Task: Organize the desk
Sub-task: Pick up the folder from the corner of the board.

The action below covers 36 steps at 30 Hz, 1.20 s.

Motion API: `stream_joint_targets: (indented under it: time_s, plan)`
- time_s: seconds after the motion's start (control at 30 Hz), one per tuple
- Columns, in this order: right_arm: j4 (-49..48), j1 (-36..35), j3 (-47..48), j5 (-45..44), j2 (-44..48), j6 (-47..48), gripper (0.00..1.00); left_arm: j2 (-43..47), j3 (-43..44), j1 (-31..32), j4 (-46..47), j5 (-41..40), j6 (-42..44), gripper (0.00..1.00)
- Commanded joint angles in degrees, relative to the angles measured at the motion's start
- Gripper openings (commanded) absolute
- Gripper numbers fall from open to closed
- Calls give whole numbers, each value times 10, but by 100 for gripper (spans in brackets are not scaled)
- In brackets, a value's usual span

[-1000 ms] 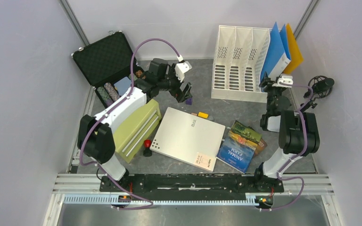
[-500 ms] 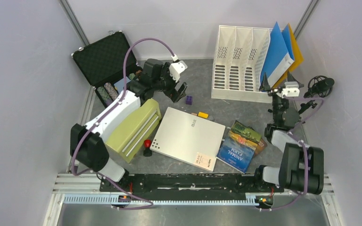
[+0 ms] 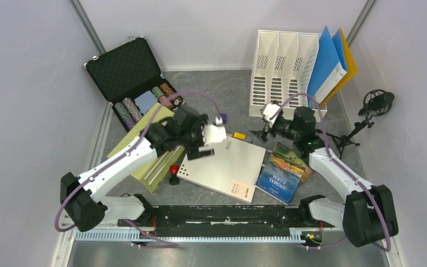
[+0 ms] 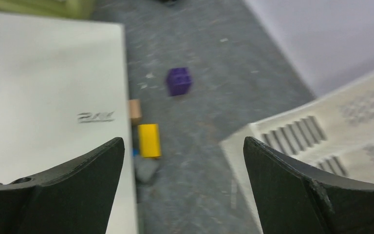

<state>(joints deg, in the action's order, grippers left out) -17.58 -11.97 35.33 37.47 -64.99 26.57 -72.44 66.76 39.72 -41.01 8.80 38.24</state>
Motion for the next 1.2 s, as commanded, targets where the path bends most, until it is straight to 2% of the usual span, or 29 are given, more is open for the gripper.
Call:
stream_joint_targets:
  time_s: [0.0,0.1,0.17,0.33,0.8,1.17]
  plan:
    - [170,-69,67,17,-50,62,98,27,-75,107,-34,-162,100,100]
    - [207,-107,108,30,-112,47,98,27,-112,161,-35,-200,104,100]
    - [217,-122,134,48,-148,33,98,36,-130,183,-33,-191,105,100]
    - [255,-139,212,84,-238,4,98,63,-151,201,-30,-125,83,100]
    - [273,-161,278,138,-369,-40,98,80,-210,276,-12,-125,46,100]
    - [301,-167,311,158,-432,-53,97,127,-362,296,139,-219,98,100]
